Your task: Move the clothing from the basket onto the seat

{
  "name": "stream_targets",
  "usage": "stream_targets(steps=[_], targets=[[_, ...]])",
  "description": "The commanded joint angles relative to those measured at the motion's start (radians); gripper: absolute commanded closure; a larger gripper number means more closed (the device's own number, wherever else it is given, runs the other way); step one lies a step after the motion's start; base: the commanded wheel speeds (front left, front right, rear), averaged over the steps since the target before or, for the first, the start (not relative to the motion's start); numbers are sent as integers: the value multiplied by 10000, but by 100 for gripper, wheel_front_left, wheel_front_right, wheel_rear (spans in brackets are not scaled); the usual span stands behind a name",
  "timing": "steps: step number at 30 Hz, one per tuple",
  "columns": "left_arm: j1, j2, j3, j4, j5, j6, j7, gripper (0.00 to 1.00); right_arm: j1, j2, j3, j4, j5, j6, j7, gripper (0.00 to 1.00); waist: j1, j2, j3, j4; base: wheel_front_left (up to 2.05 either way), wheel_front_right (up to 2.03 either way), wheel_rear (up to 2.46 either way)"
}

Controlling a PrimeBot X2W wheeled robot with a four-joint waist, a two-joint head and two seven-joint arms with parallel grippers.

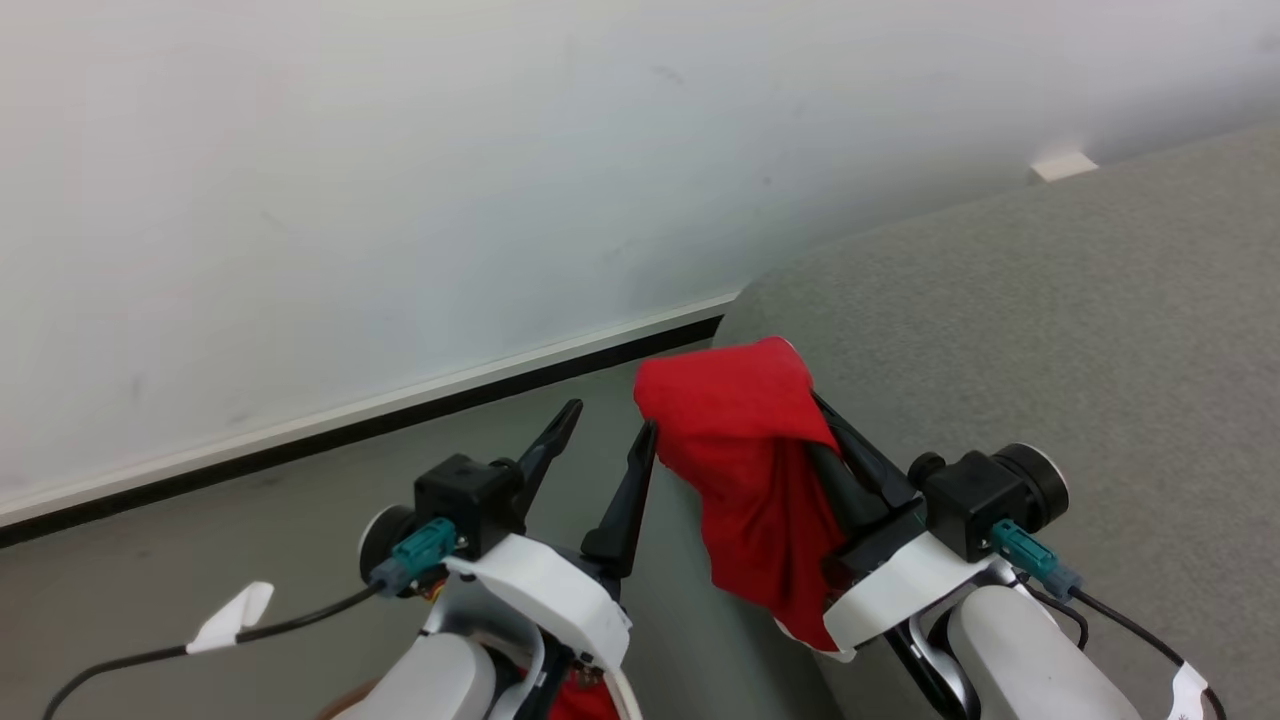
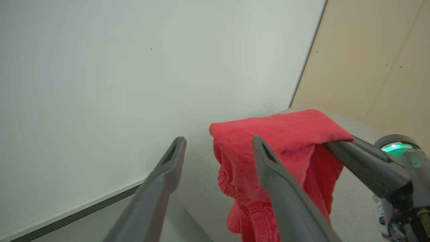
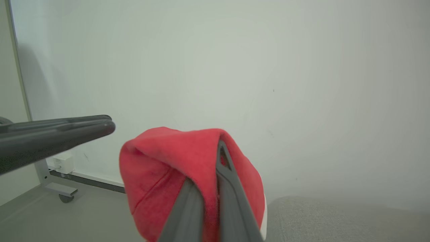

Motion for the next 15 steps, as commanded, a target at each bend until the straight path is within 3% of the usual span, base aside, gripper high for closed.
stream_targets(steps=[1,10,15], targets=[[98,45,-9,-38,-45,10,-26,0,53,-37,-70,-85,-67,-23,3,100,-1,-1,137,-682,0,0,0],[-14,-12,-166,-85,-21,-35,-68,0,174,-288,-280,-564,-158,-23,5,100,-1,-1,540,-2502,0,0,0],[-355,-196,-517,25,83,-294,22,0,389,-507,-991,-979,-128,-21,4,100,-1,-1,966,-2749,0,0,0]])
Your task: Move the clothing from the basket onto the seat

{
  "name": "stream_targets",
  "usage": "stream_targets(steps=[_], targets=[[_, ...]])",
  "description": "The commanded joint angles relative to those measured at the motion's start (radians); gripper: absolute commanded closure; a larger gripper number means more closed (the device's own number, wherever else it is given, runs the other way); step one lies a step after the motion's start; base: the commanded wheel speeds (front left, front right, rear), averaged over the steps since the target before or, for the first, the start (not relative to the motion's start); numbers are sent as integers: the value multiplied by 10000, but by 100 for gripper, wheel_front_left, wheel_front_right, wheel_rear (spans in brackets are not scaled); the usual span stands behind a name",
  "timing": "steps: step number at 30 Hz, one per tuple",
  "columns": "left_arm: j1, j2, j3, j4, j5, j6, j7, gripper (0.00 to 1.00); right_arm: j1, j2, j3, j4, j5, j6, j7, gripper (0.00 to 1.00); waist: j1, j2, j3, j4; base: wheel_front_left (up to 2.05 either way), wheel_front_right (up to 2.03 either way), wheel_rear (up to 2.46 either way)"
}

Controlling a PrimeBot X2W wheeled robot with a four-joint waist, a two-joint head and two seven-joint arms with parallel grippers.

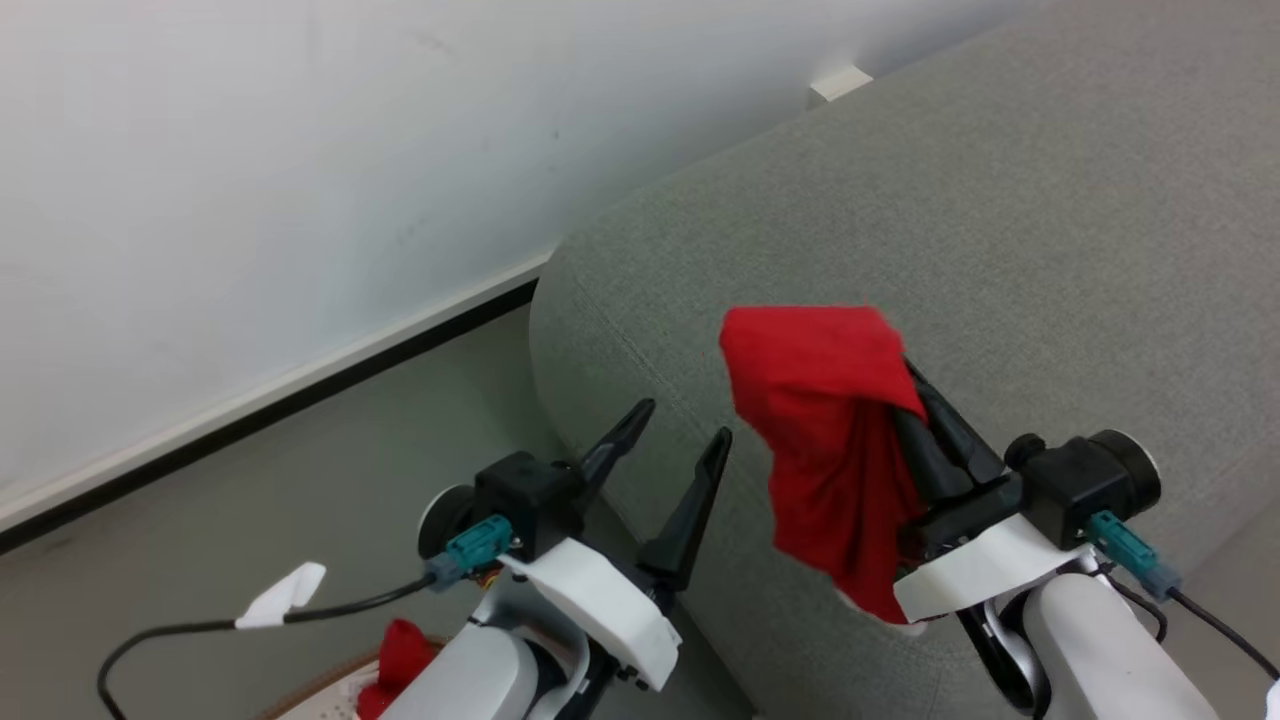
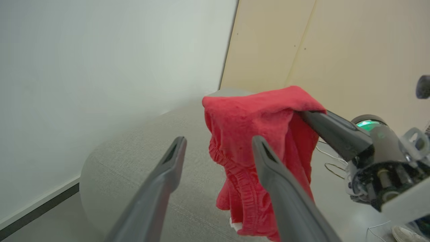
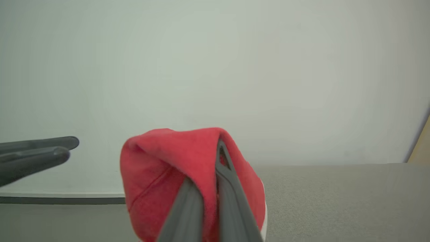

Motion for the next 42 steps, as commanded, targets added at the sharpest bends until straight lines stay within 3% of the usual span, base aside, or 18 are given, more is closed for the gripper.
stream_targets(steps=[1,5,9,16,26,35,37,38,42], targets=[[-149,50,-15,36,116,-21,38,0,57,-3,-157,-139,-12,-21,5,100,1,-1,387,-202,0,0,0],[-628,123,-155,-63,410,-59,194,0,-196,-71,-837,-420,-32,-23,5,100,1,-1,1152,-252,0,0,0],[-1415,165,-430,-228,771,-245,539,0,-886,-326,-1930,-599,51,-23,4,100,1,-1,2333,215,0,0,0],[-3002,134,-807,-361,1379,-644,1164,0,-3167,-1573,-3819,-21,-122,-23,5,100,1,-1,4753,1407,0,0,0],[-4515,12,-889,-361,1981,-762,1030,0,-6716,-3486,-5735,2846,-320,-23,5,100,1,-1,7216,2865,0,0,0],[-4515,5,-800,73,1945,-631,474,0,-7740,-3420,-6934,5919,-1009,-23,5,100,1,-1,7798,3462,0,0,0],[-4367,70,-791,188,1903,-607,374,0,-7634,-3276,-7116,6186,-1197,-23,4,75,1,-1,7722,3454,0,0,0],[-4326,92,-786,226,1882,-588,346,0,-7563,-3216,-7174,6150,-1318,-23,2,0,1,-1,7670,3430,0,0,0],[-4137,333,-627,377,1786,-493,192,0,-7036,-2665,-7032,5469,-1498,-23,4,0,1,-1,7347,3200,0,0,0]])
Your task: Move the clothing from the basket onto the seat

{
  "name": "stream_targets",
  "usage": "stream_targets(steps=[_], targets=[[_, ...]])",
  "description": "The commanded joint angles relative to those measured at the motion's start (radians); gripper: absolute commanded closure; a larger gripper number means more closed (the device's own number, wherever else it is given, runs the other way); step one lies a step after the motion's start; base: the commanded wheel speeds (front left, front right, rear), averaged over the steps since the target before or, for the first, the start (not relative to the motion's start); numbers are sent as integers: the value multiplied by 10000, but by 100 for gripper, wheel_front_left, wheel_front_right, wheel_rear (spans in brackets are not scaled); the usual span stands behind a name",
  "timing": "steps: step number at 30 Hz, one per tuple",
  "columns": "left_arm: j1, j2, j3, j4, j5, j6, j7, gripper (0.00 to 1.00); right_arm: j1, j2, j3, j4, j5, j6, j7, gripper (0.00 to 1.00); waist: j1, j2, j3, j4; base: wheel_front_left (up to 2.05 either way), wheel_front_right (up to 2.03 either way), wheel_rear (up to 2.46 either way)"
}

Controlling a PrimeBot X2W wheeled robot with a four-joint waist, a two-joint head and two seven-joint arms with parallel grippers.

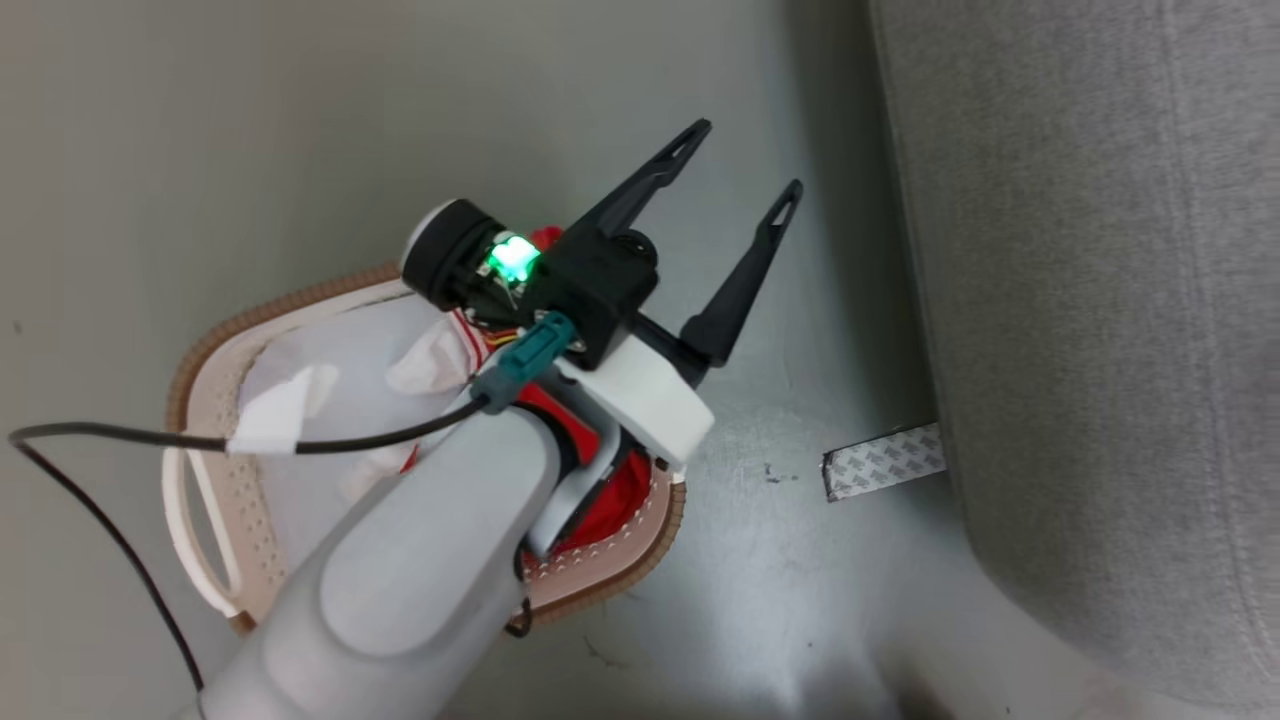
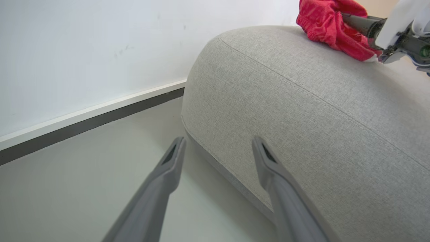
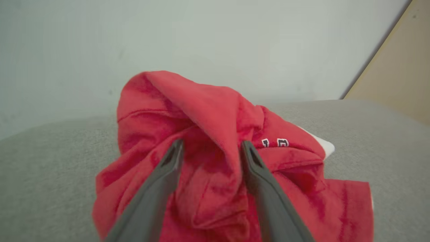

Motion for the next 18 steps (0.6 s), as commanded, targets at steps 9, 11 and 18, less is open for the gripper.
stream_targets(steps=[9,11,18], targets=[[768,526,326,317,-360,201,-627,0,2334,899,505,-2878,100,-23,5,0,-2,0,-1431,-509,0,0,0],[962,601,387,445,-379,255,-816,0,2925,1035,678,-3521,113,-25,5,0,-2,0,-1778,-518,0,0,0],[1980,747,752,1049,-675,694,-1676,0,5093,1395,1607,-5357,213,-23,5,0,-2,0,-3389,-326,0,0,0]])
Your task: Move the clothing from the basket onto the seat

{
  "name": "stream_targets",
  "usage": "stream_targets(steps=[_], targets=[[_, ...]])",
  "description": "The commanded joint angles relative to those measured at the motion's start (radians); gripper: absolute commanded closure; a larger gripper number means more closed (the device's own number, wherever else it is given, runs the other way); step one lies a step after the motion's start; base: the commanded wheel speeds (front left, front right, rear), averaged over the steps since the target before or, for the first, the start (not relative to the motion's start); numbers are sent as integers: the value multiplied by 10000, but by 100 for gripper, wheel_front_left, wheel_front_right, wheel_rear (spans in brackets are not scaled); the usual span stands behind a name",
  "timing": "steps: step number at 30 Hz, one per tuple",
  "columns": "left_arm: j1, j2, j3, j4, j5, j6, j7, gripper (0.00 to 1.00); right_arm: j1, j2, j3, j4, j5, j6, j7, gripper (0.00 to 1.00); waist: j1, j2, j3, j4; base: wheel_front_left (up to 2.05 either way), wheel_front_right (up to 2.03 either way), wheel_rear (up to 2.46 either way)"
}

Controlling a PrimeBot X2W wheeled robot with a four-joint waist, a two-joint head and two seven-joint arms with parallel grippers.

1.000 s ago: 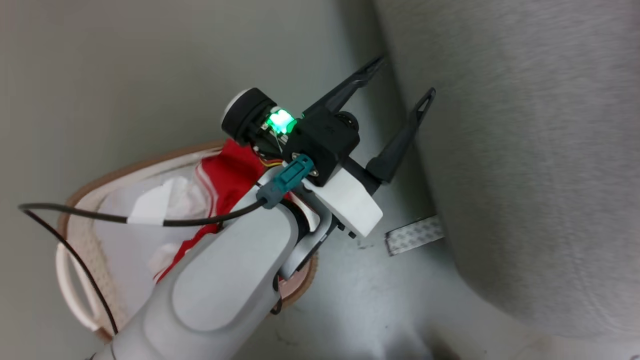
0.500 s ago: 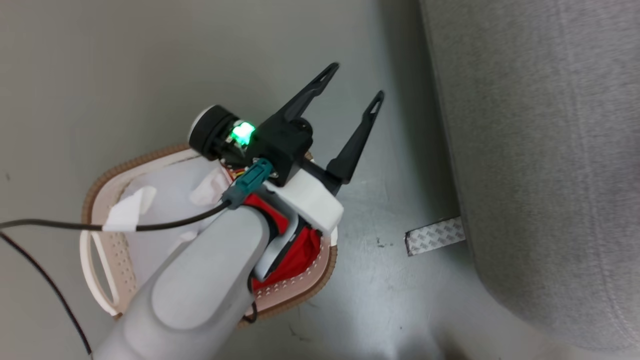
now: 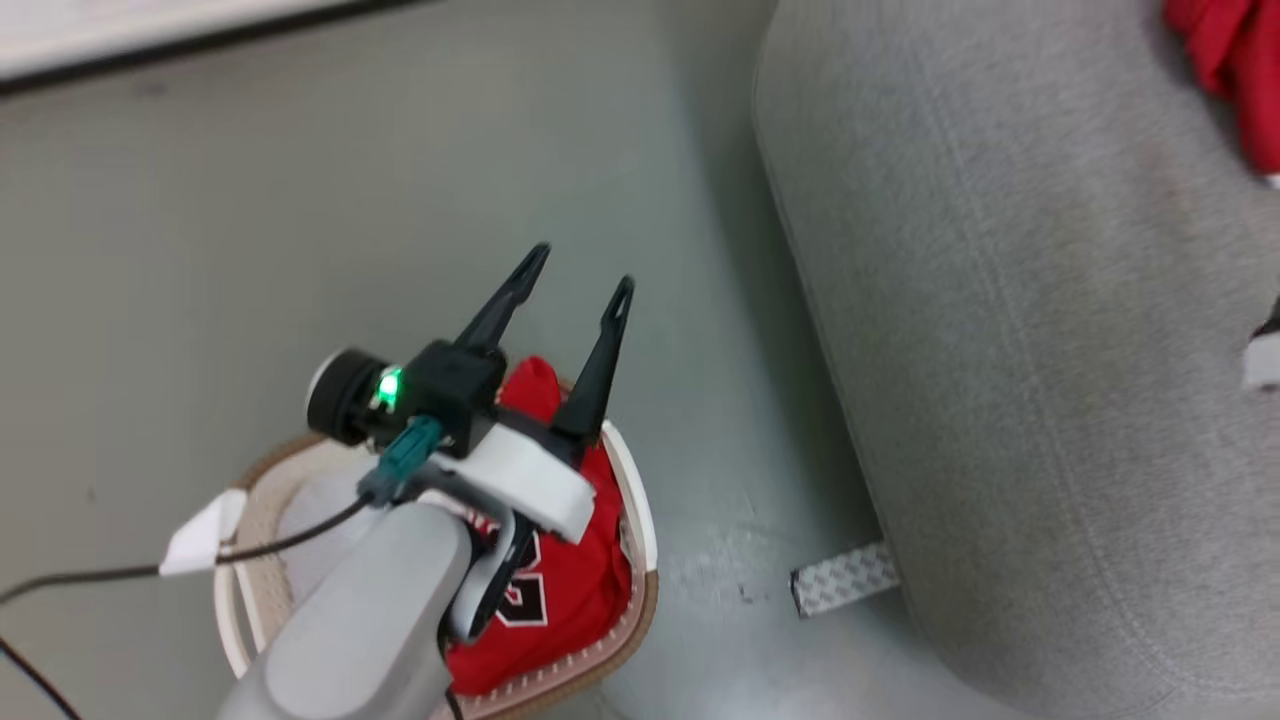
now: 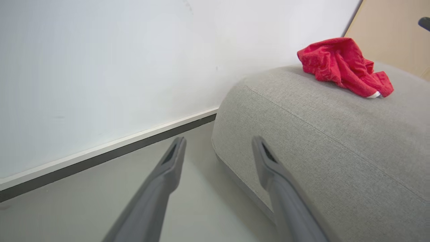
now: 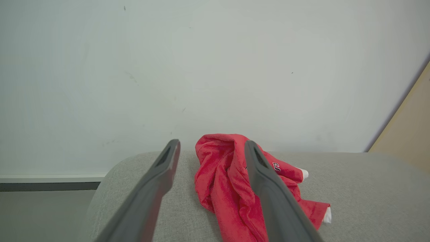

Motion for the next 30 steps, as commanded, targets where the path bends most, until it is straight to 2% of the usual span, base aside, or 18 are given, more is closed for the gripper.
stream_targets(steps=[1,8,15,30], targets=[[247,72,71,55,-74,62,-123,0,309,62,61,-105,25,-25,9,0,1,1,-859,155,0,0,0],[1466,-110,590,313,-432,434,-490,0,1964,341,690,-683,-49,-23,7,0,1,1,-2330,714,0,0,0],[2702,-304,1461,-124,-139,626,-508,0,3306,513,1257,-863,136,-24,8,0,1,1,-3315,1456,0,0,0],[5028,-958,3339,-674,652,251,-514,0,5170,1461,1538,-460,-217,-24,8,0,1,1,-4606,2539,0,0,0]])
